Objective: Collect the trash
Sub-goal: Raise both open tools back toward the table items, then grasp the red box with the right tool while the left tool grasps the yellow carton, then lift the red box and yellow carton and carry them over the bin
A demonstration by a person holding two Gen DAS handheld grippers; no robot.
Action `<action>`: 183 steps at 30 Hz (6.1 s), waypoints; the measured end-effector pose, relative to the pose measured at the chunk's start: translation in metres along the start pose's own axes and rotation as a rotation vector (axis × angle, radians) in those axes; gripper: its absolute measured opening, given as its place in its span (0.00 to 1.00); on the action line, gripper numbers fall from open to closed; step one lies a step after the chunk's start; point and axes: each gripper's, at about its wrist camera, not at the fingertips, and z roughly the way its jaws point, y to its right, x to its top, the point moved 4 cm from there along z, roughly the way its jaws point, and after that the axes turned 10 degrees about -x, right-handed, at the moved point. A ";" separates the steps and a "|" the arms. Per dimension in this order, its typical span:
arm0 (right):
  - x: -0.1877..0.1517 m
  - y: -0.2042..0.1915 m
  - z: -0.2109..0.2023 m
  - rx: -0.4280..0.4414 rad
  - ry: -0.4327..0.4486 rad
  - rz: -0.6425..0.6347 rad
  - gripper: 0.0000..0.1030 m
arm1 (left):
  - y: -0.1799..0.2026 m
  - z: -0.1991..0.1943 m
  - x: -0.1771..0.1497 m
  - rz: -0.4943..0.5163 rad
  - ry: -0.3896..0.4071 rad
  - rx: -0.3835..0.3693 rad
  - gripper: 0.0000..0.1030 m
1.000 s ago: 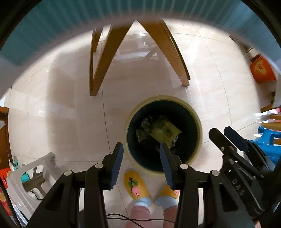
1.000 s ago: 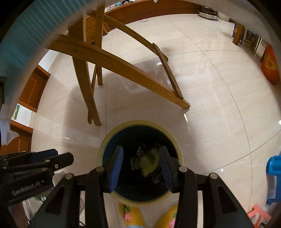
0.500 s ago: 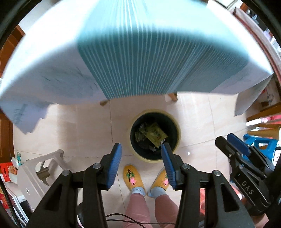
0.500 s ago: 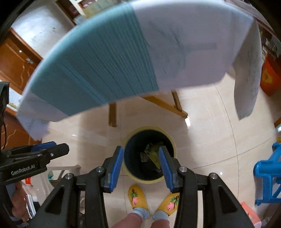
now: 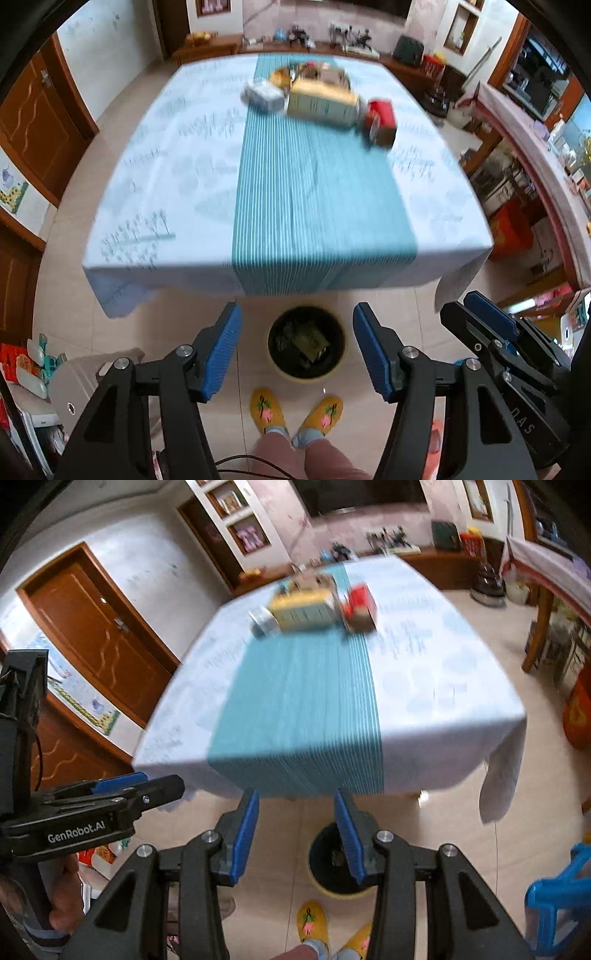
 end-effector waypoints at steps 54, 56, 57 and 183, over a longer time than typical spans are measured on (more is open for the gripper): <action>0.219 0.027 0.204 -0.373 0.031 -0.066 0.38 | 0.054 0.212 0.301 1.092 -0.314 -0.107 0.76; 0.216 0.034 0.200 -0.362 0.023 -0.028 0.37 | 0.059 0.218 0.298 1.117 -0.339 -0.123 0.76; 0.216 0.036 0.198 -0.360 0.020 -0.015 0.37 | 0.060 0.221 0.297 1.128 -0.351 -0.132 0.76; 0.053 0.042 0.038 0.011 -0.210 0.030 0.36 | 0.020 0.069 0.025 -0.020 -0.219 -0.177 0.43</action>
